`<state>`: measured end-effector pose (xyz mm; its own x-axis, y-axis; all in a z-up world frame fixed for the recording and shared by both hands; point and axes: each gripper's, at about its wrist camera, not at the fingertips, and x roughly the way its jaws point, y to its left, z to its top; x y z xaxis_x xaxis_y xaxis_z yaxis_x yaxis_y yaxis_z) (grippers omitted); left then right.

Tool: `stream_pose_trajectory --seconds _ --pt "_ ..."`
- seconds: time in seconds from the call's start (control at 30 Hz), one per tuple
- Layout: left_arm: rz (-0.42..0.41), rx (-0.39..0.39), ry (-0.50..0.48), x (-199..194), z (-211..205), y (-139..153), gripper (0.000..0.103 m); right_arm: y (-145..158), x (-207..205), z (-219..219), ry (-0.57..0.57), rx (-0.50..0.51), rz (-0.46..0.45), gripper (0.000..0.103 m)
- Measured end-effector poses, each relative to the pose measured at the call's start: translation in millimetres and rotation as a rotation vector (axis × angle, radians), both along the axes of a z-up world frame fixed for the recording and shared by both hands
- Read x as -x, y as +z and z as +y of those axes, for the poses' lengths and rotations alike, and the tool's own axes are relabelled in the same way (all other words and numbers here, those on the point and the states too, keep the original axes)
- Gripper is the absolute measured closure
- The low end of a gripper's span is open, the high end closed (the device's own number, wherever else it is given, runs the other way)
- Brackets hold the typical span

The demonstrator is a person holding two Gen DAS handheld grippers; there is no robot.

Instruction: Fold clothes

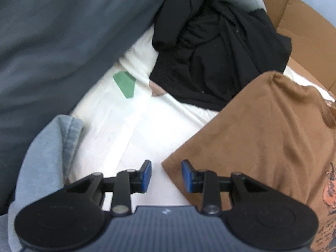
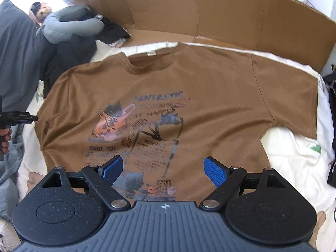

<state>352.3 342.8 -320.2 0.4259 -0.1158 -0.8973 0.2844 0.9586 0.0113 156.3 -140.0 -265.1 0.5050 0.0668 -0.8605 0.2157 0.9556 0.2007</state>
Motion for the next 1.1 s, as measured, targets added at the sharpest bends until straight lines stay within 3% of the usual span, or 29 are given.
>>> stream_pose_trajectory --seconds 0.3,0.47,0.7,1.1 --pt "-0.003 0.022 0.009 0 -8 -11 0.074 -16 13 4 -0.037 -0.015 0.048 0.014" --pt "0.005 0.071 0.006 1 -6 -10 0.096 -28 22 6 -0.053 -0.013 0.073 0.014" --pt "-0.034 0.070 -0.029 2 0 13 0.099 -33 25 11 -0.051 -0.025 0.060 0.014" --pt "-0.108 0.025 -0.054 -46 12 59 0.099 -34 10 34 -0.024 -0.045 0.037 0.014"
